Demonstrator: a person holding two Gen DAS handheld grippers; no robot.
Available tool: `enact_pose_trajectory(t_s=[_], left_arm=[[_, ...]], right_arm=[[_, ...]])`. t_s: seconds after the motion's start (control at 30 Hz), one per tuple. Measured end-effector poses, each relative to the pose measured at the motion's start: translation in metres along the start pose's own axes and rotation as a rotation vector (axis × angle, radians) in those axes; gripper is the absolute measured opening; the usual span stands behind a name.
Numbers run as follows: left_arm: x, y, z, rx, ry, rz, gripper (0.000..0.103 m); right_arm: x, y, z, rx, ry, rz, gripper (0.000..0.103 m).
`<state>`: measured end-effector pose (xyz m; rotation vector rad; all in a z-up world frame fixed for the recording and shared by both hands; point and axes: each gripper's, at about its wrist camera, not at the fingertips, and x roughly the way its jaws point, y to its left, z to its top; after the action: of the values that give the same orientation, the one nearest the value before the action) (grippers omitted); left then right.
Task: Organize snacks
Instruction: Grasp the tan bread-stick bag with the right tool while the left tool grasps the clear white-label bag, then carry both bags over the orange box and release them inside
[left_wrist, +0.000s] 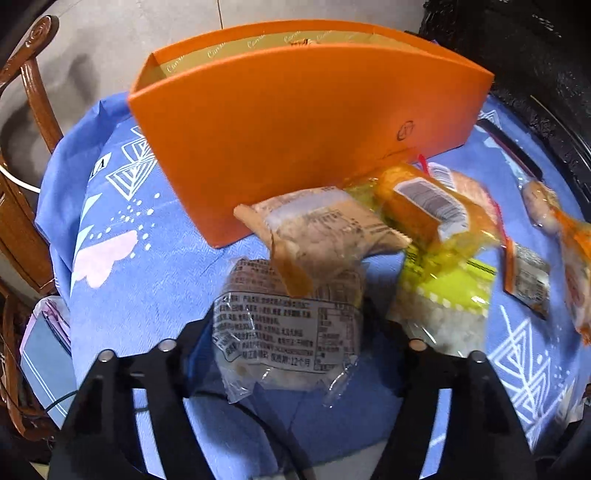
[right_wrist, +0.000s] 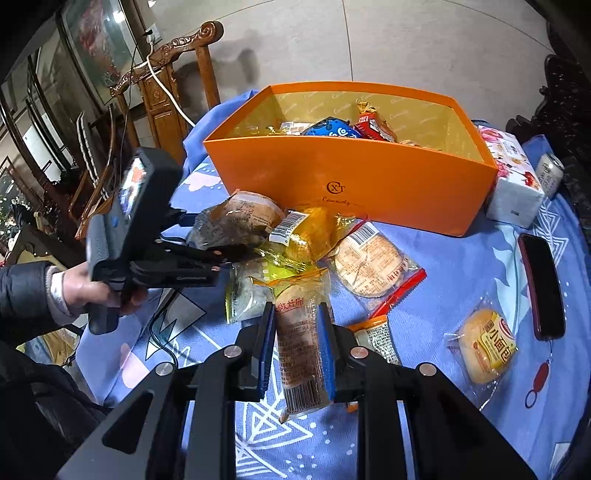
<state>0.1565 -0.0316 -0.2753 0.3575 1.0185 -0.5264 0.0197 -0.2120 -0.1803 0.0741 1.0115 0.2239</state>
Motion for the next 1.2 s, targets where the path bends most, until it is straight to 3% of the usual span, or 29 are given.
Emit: enact_pose_trajectory(t_s=[0.1,0.3,0.6,0.83,1.2], left_arm=[[-0.015,0.001,-0.009,-0.012,-0.005,-0.021,0.06],[-0.047,0.006,-0.025,-0.066,-0.022,-0.03,0.06],[-0.105,0.005,-0.013,-0.109,-0.124,-0.025,0.059],[-0.157,0.01,0.036,-0.128,-0.235,-0.003,0.059],[-0.18,0.002,0.166,-0.173,-0.346,0.072,0.06]], right_arm=[[-0.004,-0.002,-0.002,0.012,-0.007,-0.007,0.022],[-0.012,-0.004,-0.005,0.029,-0.036,-0.011,0.022],[-0.025,-0.004,0.003,0.018,-0.089,0.005,0.022],[-0.053,-0.012,0.031,0.015,-0.197,0.033,0.022],[-0.081,-0.053,0.14,0.019,-0.421,0.012,0.022]])
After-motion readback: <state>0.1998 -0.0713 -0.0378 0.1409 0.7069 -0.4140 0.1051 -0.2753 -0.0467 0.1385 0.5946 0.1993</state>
